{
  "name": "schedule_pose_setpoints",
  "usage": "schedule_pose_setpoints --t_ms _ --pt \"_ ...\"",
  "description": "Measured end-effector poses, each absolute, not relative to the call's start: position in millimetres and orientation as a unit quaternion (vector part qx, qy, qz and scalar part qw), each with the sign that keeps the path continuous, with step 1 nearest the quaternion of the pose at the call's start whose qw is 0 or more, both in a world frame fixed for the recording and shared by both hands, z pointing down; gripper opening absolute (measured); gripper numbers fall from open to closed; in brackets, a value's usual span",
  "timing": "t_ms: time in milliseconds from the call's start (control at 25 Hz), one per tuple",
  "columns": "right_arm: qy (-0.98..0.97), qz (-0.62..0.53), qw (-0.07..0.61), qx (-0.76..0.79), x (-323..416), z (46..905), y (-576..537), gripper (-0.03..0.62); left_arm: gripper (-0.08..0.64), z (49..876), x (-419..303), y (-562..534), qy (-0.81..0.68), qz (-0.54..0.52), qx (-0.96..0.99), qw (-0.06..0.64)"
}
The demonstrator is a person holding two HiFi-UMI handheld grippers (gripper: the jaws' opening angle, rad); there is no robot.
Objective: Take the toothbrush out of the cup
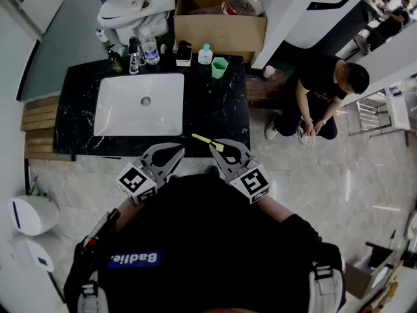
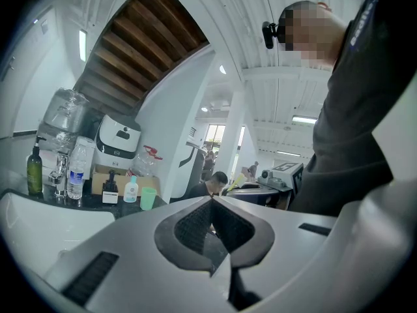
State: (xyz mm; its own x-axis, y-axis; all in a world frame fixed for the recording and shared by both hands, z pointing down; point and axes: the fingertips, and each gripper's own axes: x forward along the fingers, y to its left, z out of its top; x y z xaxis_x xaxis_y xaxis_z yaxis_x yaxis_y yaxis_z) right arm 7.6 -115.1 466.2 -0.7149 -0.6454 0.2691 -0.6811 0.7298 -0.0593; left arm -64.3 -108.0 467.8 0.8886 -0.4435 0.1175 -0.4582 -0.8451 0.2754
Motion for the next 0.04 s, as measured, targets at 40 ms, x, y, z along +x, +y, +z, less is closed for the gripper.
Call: schedule_pose_setpoints --t_ms 40 --pt "-0.923 0.077 0.116 0.359 7.8 466.2 -115.4 0.029 0.011 467.7 -64.2 -108.1 -0.235 0.025 0.960 0.149"
